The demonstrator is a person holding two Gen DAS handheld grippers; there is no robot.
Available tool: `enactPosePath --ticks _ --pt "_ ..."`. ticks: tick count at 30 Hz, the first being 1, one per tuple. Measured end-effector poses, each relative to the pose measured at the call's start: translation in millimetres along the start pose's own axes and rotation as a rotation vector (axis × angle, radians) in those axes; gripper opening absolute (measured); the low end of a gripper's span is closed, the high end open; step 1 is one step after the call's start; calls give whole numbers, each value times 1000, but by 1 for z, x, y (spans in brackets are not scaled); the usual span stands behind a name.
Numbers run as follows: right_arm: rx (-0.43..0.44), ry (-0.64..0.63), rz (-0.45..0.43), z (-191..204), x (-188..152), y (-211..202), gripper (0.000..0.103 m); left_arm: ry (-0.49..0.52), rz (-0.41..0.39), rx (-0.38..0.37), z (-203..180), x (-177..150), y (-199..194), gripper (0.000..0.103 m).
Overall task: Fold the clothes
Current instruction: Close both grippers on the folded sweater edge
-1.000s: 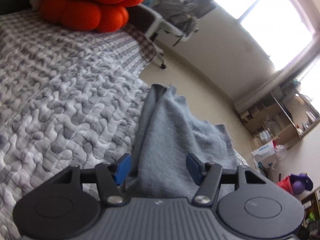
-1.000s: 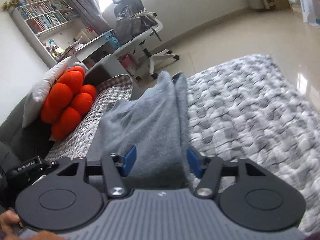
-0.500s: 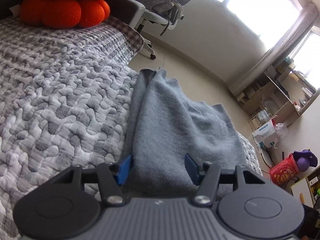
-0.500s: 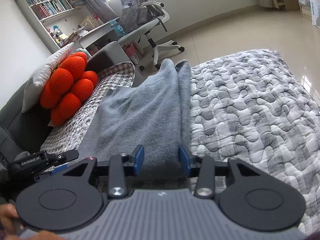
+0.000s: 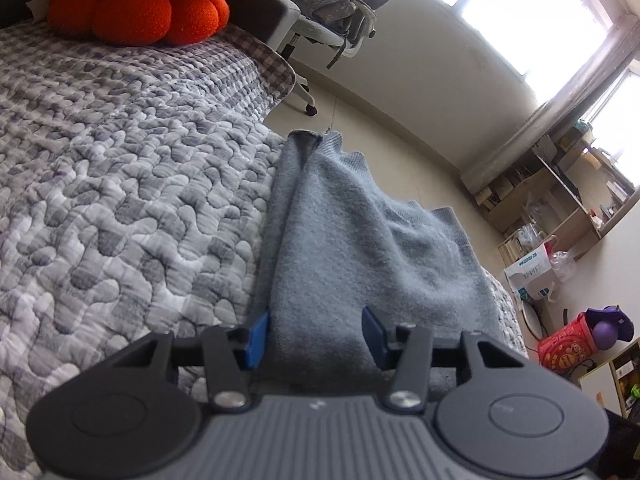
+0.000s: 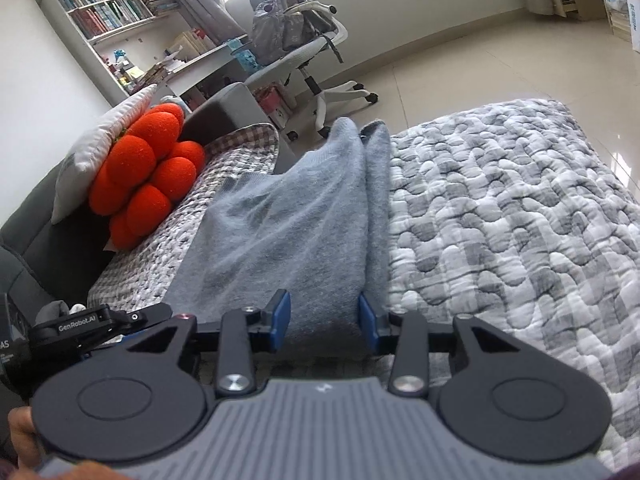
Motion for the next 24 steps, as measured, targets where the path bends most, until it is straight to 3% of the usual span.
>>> enactPosePath --ticks 9,11,15,17,20,24 --pt "-34 -76 -2 12 -2 1 23 24 5 30 -2 -1 1 49" --pt "-51 -70 -1 9 -2 4 14 16 6 36 0 0 1 41" --pt "-67 -73 -18 10 -2 2 12 -28 8 23 8 1 0 27" --pt "-53 -78 -34 13 -1 -3 11 -44 9 19 11 2 -2 14" --pt "-47 -65 -45 13 -1 -8 10 -53 4 20 12 2 -8 7" --pt "-36 -89 -61 21 -2 -18 10 -48 -8 14 11 1 -16 6"
Point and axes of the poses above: each gripper's, at about its wrist camera, not at the fingertips, and y roughly the way its jaws point, z to its left, x to its top, the point moved 10 cm from there along y, roughly the way its jaws point, and after that the axes turned 15 degrees about z, right-handed, at the moved point
